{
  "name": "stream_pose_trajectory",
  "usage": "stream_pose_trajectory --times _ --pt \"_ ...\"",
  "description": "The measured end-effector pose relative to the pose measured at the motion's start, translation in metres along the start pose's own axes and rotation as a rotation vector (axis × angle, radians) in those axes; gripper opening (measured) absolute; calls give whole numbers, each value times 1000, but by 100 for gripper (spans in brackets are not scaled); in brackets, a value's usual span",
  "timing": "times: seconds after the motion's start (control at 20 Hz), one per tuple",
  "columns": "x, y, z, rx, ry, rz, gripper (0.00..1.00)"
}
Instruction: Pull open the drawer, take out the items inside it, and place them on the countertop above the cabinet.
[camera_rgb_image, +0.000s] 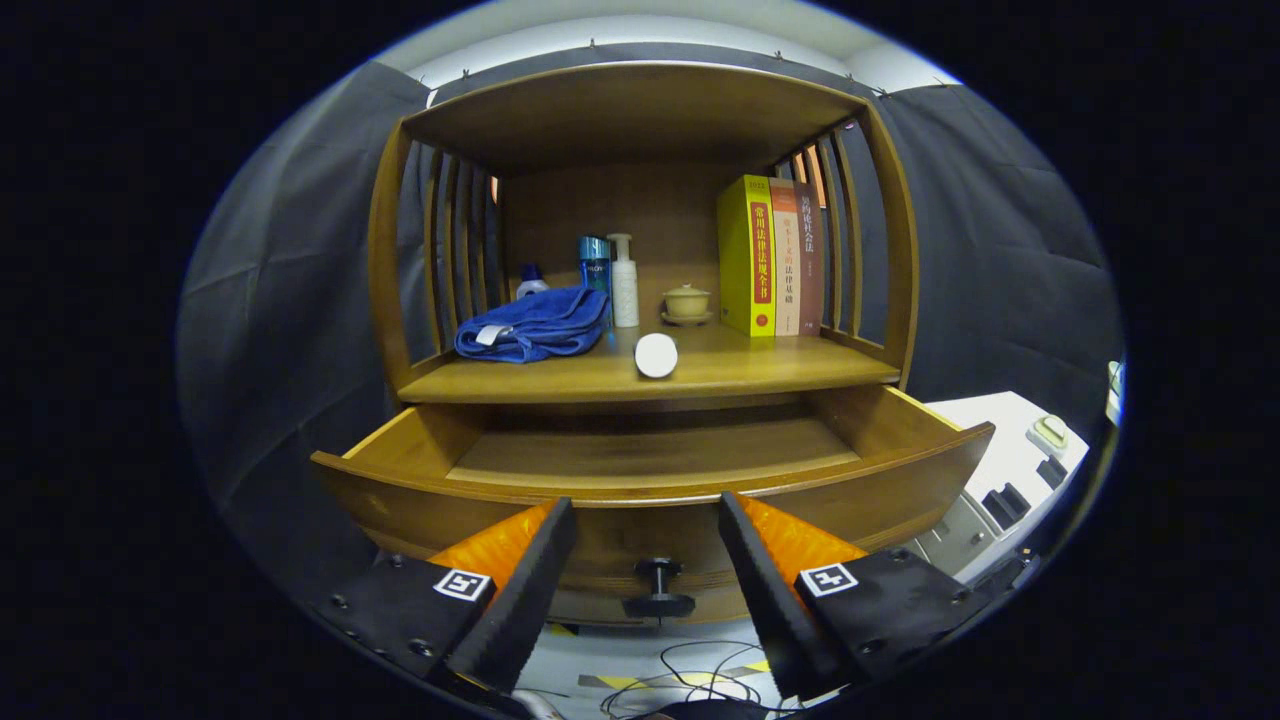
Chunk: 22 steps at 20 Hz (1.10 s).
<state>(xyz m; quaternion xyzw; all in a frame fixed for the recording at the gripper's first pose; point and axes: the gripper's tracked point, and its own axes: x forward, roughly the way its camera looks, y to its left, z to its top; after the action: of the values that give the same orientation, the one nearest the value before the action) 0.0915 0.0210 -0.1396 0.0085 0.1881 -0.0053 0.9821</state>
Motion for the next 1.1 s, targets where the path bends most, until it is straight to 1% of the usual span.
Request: stream_pose_trajectory --times 0.5,0.7,1.1 --pt "65 1 21 -5 -5 -3 97" --pt "91 1 27 -31 -10 -4 97" --pt "113 1 36 -23 -15 -4 97"
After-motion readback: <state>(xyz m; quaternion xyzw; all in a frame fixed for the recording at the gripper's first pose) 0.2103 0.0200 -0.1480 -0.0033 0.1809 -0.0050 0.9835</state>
